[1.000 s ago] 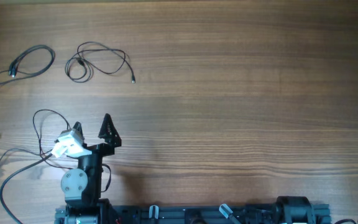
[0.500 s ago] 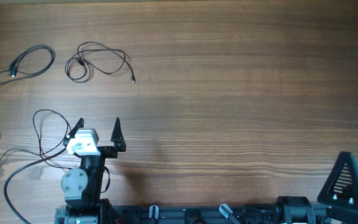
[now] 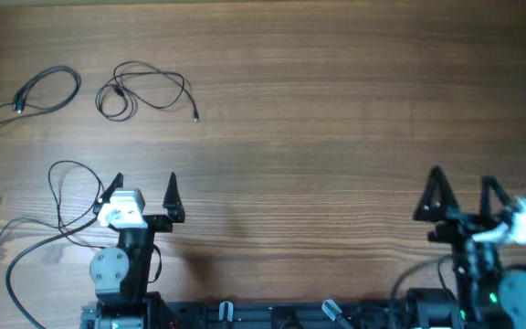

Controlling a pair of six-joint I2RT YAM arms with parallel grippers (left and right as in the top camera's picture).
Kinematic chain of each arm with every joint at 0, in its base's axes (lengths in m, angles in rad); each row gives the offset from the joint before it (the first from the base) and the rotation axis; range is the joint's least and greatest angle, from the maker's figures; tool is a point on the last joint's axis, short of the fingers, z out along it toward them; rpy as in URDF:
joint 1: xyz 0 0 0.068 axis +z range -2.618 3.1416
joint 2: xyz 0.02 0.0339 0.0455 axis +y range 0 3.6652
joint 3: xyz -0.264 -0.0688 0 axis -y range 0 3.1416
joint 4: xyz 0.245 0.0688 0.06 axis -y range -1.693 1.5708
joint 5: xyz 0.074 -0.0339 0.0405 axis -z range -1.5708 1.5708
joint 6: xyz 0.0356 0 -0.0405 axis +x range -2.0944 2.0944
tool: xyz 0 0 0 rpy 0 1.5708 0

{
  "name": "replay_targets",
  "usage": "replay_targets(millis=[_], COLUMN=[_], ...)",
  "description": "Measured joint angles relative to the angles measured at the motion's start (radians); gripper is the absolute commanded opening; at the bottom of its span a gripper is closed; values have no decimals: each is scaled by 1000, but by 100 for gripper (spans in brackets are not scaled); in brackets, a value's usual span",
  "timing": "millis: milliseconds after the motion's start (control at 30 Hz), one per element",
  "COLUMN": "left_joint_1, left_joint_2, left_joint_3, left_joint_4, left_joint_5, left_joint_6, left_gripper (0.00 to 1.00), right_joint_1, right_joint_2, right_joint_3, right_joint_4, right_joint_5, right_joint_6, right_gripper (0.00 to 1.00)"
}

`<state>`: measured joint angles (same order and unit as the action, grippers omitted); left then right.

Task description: Untangle cables

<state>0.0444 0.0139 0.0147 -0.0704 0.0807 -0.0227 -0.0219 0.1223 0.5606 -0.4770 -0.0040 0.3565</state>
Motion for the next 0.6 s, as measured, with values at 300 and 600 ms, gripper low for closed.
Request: replay_targets(millis=[300, 600], left_joint_1=[0, 0], left_joint_2=[0, 0], left_joint_3=[0, 0], left_joint_4=[0, 0], left_joint_5=[0, 0], left_joint_6=[3, 3], left_gripper=[100, 100], right_joint_1=[0, 0], right_joint_2=[-1, -2], right_joint_3=[-373, -510], right_joint_4=[348, 507], right_joint_5=[-29, -59], right_joint_6=[-22, -22], right_gripper=[100, 100])
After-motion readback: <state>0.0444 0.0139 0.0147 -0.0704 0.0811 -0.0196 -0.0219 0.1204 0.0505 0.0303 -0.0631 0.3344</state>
